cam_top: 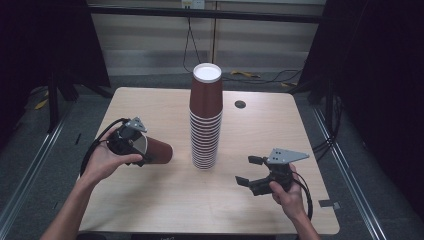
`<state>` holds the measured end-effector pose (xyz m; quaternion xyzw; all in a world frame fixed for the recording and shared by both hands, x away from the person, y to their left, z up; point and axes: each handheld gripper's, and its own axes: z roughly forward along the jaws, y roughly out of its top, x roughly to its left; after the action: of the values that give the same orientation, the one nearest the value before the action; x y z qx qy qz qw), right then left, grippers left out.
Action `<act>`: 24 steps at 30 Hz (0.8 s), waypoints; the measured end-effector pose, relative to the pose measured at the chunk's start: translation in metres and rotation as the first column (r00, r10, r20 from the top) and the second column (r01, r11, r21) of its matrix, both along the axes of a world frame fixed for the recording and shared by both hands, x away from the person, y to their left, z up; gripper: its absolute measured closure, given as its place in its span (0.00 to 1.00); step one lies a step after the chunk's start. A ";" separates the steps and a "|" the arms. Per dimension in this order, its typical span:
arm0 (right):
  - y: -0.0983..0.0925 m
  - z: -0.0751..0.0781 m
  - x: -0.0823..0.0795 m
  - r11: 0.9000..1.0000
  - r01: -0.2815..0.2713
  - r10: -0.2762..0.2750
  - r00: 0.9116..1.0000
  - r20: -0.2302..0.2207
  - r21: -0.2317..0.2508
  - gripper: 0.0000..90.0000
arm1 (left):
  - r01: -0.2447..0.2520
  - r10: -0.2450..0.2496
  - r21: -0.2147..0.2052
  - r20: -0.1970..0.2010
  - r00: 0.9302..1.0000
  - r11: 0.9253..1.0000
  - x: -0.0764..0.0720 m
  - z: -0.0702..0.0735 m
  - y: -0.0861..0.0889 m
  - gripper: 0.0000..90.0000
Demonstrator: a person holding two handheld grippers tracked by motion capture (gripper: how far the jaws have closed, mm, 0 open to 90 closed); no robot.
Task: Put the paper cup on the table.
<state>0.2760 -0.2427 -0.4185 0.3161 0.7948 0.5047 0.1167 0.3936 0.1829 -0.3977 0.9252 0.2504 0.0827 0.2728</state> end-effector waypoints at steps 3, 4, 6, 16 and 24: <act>0.001 0.000 0.000 1.000 0.000 0.000 1.000 -0.004 -0.004 0.15 | -0.013 0.013 0.040 0.005 1.000 0.999 0.001 -0.001 -0.001 0.09; 0.003 0.000 -0.001 1.000 -0.003 0.003 1.000 -0.002 -0.006 0.15 | -0.009 0.009 0.056 0.002 1.000 0.998 0.002 0.000 -0.001 0.09; 0.003 0.000 -0.001 1.000 -0.005 0.005 1.000 -0.001 -0.006 0.15 | -0.036 0.037 0.070 -0.005 0.999 0.997 0.004 0.000 -0.001 0.09; 0.002 0.000 0.000 1.000 0.001 -0.001 1.000 0.000 -0.011 0.15 | -0.012 0.020 0.182 -0.041 0.999 0.983 0.014 -0.003 -0.005 0.08; 0.003 -0.001 0.000 1.000 0.004 -0.004 1.000 -0.005 -0.018 0.15 | -0.006 0.022 0.204 -0.074 0.997 0.979 0.021 -0.009 -0.010 0.06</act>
<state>0.2761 -0.2395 -0.4199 0.3177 0.7990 0.4967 0.1185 0.4145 0.1734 -0.4071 0.9489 0.2573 0.0747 0.1666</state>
